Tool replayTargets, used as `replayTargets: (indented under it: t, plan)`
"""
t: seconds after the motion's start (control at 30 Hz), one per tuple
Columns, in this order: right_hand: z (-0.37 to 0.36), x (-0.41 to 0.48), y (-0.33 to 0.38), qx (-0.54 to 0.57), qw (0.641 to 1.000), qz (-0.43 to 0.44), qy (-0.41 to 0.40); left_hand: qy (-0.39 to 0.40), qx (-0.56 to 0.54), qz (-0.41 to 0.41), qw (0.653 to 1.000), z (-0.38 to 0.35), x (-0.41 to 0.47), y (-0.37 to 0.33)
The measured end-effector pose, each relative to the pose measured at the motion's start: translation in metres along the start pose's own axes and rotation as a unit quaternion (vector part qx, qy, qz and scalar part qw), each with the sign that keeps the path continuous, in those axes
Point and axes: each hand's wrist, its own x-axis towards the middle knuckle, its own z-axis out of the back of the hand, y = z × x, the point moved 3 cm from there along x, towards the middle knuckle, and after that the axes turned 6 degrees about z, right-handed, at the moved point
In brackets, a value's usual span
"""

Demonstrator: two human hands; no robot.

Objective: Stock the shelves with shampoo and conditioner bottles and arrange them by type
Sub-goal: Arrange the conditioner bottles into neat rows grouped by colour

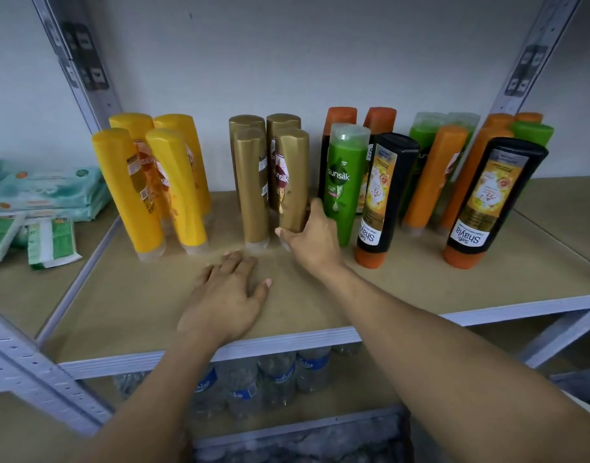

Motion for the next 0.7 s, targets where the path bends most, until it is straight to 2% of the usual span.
replayTargets:
  t: [0.2, 0.37, 0.57, 0.7]
  plan:
    - [-0.021, 0.008, -0.01, -0.01, 1.0, 0.0, -0.025, -0.008, 0.011, -0.001, 1.0, -0.003, 0.002, 0.0]
    - [-0.026, 0.012, -0.015, -0.014, 1.0, -0.017, -0.016, -0.012, 0.003, -0.003, 1.0, -0.004, 0.003, -0.001]
    - [-0.011, -0.002, -0.016, -0.02, 0.996, -0.035, 0.075, -0.019, -0.011, -0.003, 1.0, -0.003, 0.002, 0.001]
    - [0.032, -0.038, -0.009, -0.01, 0.993, 0.015, 0.115, -0.033, -0.033, -0.004, 0.999, -0.002, 0.003, 0.0]
